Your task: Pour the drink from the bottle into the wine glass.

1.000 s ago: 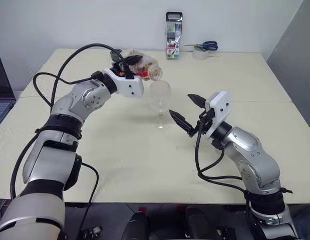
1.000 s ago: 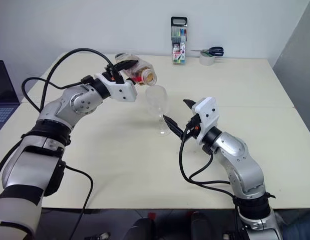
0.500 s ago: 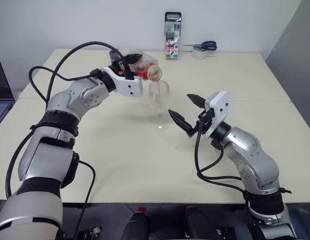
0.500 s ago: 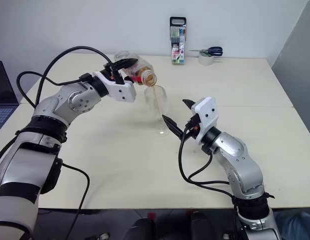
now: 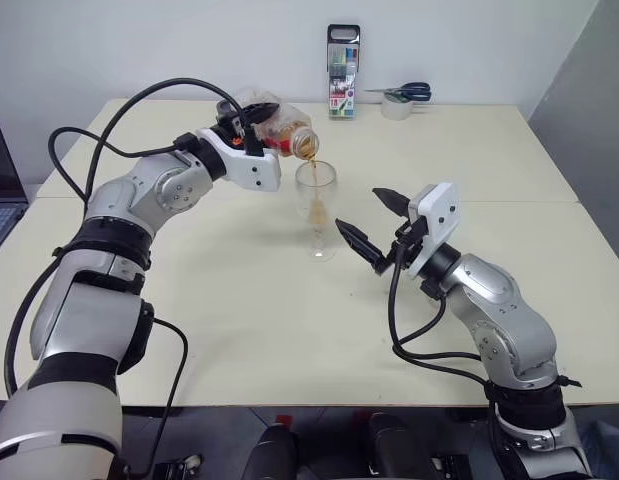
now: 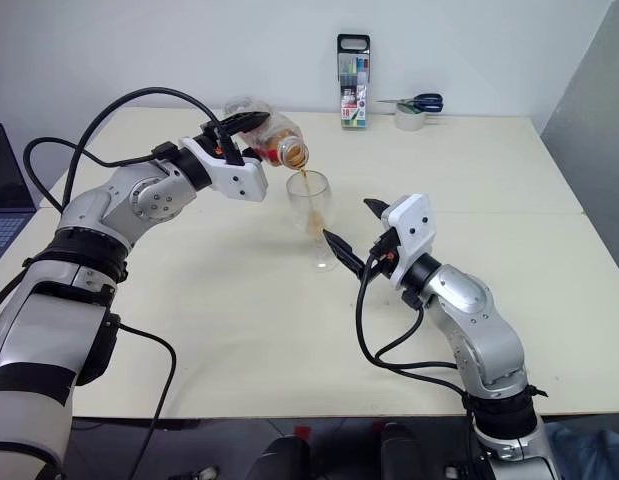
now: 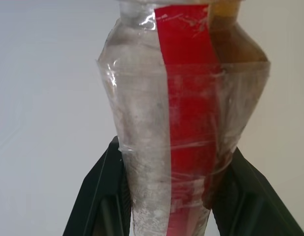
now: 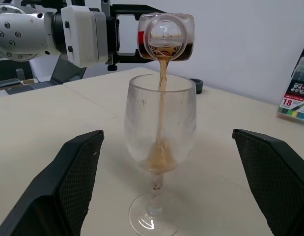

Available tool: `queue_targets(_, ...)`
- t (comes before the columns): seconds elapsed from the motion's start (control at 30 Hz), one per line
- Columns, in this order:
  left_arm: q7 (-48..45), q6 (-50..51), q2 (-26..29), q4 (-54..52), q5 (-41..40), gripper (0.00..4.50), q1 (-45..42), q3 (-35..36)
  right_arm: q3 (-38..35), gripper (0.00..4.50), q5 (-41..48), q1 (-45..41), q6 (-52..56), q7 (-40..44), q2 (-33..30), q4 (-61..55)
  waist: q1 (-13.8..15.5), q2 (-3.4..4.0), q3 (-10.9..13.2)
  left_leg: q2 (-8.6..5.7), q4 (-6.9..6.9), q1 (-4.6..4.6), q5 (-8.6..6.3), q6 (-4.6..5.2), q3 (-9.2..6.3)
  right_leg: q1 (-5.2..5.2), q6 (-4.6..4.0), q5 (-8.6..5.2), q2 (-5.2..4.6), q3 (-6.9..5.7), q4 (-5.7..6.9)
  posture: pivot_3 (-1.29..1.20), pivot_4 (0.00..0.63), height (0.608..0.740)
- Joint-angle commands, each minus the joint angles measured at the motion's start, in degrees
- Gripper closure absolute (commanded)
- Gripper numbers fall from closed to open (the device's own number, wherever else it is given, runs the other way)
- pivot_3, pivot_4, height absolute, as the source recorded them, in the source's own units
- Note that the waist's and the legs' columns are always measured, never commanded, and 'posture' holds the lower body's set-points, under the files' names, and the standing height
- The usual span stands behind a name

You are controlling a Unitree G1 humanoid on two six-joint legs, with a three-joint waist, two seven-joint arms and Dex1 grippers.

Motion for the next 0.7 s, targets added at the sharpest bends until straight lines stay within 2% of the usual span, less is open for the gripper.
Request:
queue_targets(0.03, 1.81, -0.61, 1.27, -0.16, 0.02, 2.81, -3.13, 0.22, 0.05, 0.00, 1.03, 0.40, -1.88, 0.98, 0.25, -1.55, 0.00, 0.00, 0.00, 0.00, 0.00, 0.00, 0.00, 0.00, 0.00, 0.00, 0.00, 0.00, 0.00, 0.00, 0.00, 0.00, 0.150, 0.740)
queue_targets(0.7, 4.69, -1.84, 1.86, 3.37, 2.19, 2.81, -5.91, -1.80, 0.94, 0.00, 2.84, 2.21, -1.73, 2.37, 0.96, -3.10, -0.12, 0.00, 0.00, -0.01, 0.02, 0.02, 0.00, -0.01, 0.00, 0.00, 0.00, 0.00, 0.00, 0.01, 0.05, 0.00, 0.150, 0.740)
